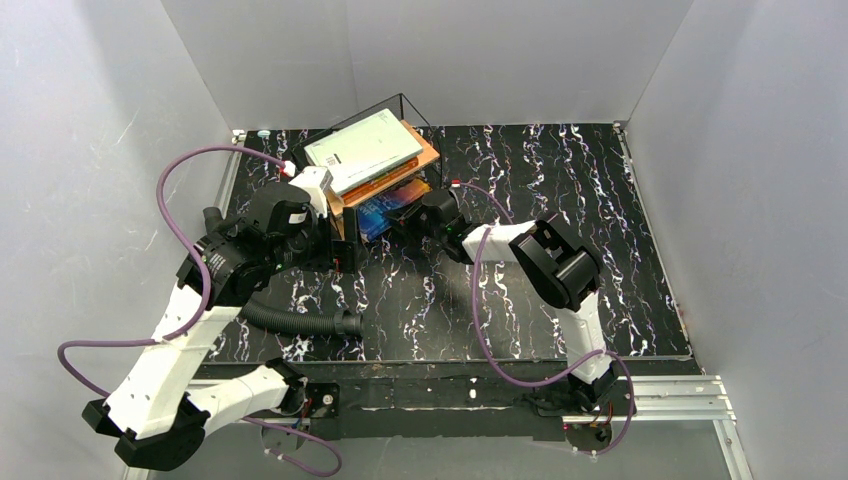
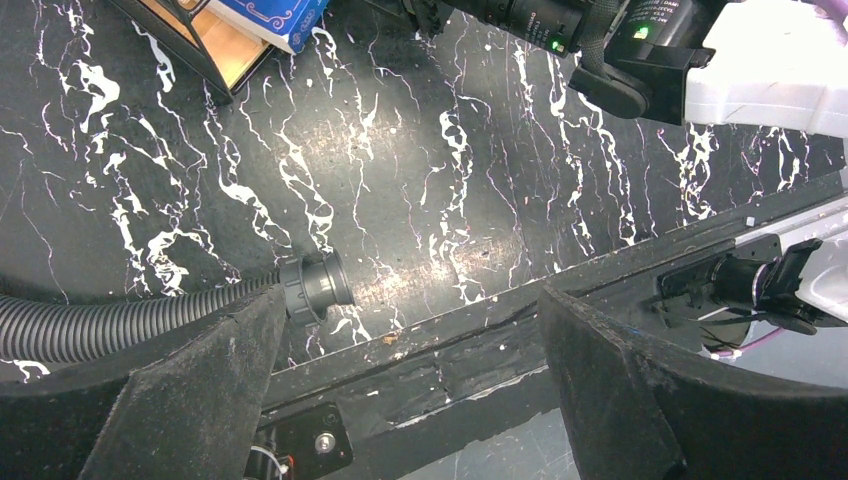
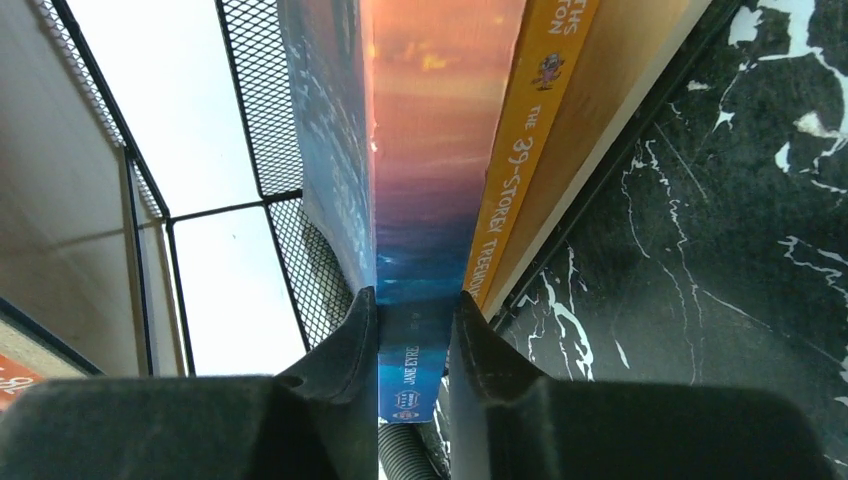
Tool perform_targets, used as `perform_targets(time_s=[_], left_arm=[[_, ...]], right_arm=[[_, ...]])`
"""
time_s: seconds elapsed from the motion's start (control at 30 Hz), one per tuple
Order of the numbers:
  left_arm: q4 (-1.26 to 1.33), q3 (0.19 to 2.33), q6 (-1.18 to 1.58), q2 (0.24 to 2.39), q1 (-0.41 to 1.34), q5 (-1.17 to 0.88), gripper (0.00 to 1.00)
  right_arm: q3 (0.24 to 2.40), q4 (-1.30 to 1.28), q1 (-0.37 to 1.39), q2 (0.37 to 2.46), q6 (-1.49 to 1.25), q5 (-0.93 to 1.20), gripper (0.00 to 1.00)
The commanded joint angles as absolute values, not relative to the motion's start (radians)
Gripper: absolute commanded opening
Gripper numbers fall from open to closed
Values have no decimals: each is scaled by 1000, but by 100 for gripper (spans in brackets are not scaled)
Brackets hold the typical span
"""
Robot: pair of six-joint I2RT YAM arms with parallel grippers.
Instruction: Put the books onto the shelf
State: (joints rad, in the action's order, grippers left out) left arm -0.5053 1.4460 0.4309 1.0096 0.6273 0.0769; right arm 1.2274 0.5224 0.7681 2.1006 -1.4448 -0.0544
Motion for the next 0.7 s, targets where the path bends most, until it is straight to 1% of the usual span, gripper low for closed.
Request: perform_targets(time_s=[0.0,0.03,0.3,0.33,0.4,0.5,0.53,0.57,0.67], left_arm=[[-537,1428,428,1001,623,75,98],[-537,1428,428,999,623,76,98],[-543,1433,433,1002,623,69,98],[-546,1434,433,1003,623,70,98],[-554,1441,430,1007,623,71,98],[-559,1445,430,1005,623,73,98],[-560,1445,430,1005,623,75,98],[-561,1445,428,1005,623,77,98],[-563,1446,428,1004,623,78,98]], right_arm=[[1245,645,775,2069,-1443,-39,5],[1249,659,775,2073,-1447,-38,1],[1337,633,776,2121,-1478,-87,1],[1343,630,775,2128,-1489,-93,6],[1354,635,776,2145,-1506,-95,10],[1375,639,777,2162,-1518,-92,12],[1378,638,777,2164,-1519,-91,15],[1378,638,778,2162,-1519,-88,20],[1343,629,778,2131,-1522,-92,45]])
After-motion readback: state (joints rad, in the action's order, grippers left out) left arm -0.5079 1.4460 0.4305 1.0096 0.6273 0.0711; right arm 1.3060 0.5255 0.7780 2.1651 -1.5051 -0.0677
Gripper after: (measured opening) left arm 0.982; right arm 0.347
